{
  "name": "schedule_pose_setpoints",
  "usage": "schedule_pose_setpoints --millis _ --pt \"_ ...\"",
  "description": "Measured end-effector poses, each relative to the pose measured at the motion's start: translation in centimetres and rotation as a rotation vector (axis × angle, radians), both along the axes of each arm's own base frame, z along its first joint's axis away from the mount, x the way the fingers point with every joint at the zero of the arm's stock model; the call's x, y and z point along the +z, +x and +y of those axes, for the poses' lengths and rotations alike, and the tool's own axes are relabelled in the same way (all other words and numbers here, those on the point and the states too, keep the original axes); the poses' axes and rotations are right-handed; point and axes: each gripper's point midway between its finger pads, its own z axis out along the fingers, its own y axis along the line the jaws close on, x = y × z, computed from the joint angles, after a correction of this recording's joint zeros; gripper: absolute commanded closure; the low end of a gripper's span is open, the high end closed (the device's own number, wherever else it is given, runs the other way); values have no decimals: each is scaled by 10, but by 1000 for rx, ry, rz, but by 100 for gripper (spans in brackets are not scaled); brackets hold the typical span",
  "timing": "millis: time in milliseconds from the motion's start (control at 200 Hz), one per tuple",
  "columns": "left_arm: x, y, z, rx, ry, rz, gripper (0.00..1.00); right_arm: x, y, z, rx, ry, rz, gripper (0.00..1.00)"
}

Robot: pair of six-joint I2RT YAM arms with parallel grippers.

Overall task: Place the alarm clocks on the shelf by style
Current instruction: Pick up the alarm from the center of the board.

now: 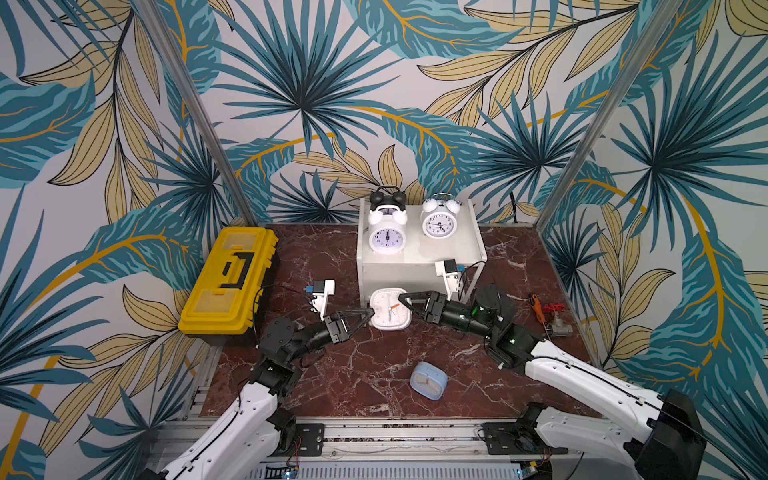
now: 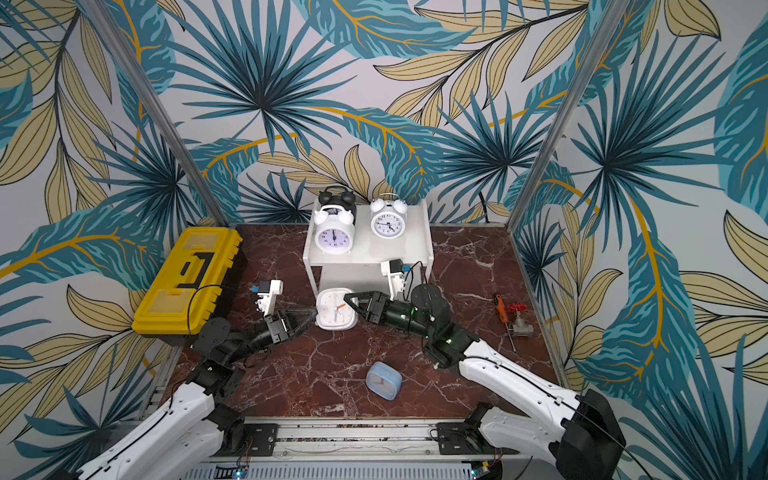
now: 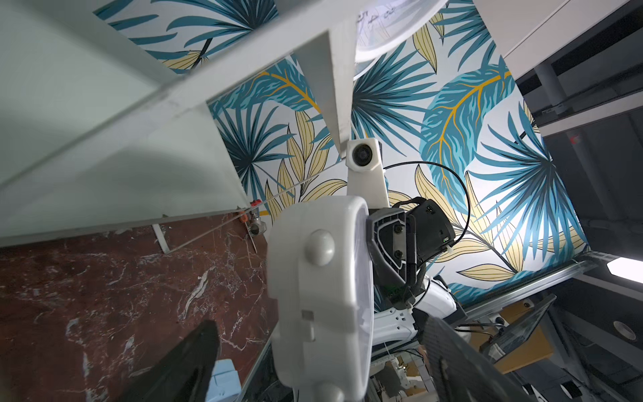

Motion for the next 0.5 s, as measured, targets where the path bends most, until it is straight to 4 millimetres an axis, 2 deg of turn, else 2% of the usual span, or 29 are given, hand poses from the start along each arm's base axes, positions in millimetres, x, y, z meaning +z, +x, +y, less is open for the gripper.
schedule_pose_setpoints --millis 120,250,381,501 --pt "5 1 1 10 -15 -17 12 9 -3 6 40 53 0 85" --pt "17 -1 2 11 -44 -60 21 5 -2 11 60 73 18 84" --pt "27 -2 5 22 -74 -95 38 1 -3 15 81 84 19 84" --pt "27 1 6 35 -98 -84 51 3 -3 18 97 107 11 84"
